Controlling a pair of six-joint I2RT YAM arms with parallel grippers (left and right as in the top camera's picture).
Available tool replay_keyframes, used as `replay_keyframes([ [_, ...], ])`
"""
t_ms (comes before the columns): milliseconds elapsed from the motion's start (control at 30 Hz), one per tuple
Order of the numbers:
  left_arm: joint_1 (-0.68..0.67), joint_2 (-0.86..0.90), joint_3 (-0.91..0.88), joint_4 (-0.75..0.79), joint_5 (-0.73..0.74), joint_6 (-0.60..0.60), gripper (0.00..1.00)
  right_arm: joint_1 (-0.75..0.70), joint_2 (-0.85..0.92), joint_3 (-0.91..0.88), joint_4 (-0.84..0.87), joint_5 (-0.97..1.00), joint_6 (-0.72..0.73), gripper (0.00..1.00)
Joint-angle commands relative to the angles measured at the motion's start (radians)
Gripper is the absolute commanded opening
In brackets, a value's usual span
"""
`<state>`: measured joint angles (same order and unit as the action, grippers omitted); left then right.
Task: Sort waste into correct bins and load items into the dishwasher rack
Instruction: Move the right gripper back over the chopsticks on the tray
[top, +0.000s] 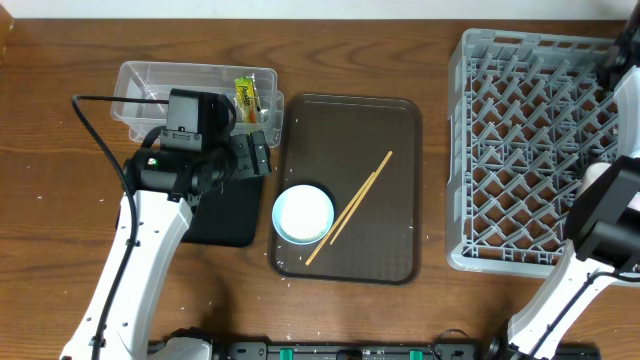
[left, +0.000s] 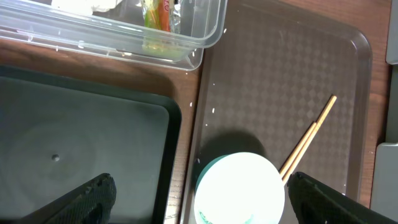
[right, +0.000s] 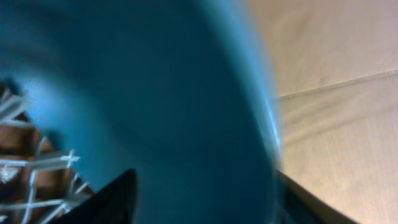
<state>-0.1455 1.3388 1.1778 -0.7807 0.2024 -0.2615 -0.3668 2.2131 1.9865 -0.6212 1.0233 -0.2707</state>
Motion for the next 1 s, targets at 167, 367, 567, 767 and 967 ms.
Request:
replay_keyframes([
  [167,0.004,0.002,0.006,0.0,-0.013,-0.002,0.91,0.04,-0.087,-0.006,-0.048,-0.062,0.162,0.99],
  [367,0.004,0.002,0.006,0.0,-0.013,-0.002,0.92,0.078,-0.29,-0.006,-0.084,-0.395,0.162,0.99],
  [567,0.004,0.002,0.006,-0.001,-0.013,-0.001,0.92,0.135,-0.427,-0.006,-0.291,-1.07,0.302,0.87],
  [767,0.004,0.002,0.006,-0.017,-0.013,-0.001,0.92,0.303,-0.405,-0.025,-0.537,-1.257,0.383,0.84],
  [967,0.004,0.002,0.006,-0.023,-0.013,-0.001,0.92,0.527,-0.38,-0.21,-0.526,-1.256,0.469,0.82],
])
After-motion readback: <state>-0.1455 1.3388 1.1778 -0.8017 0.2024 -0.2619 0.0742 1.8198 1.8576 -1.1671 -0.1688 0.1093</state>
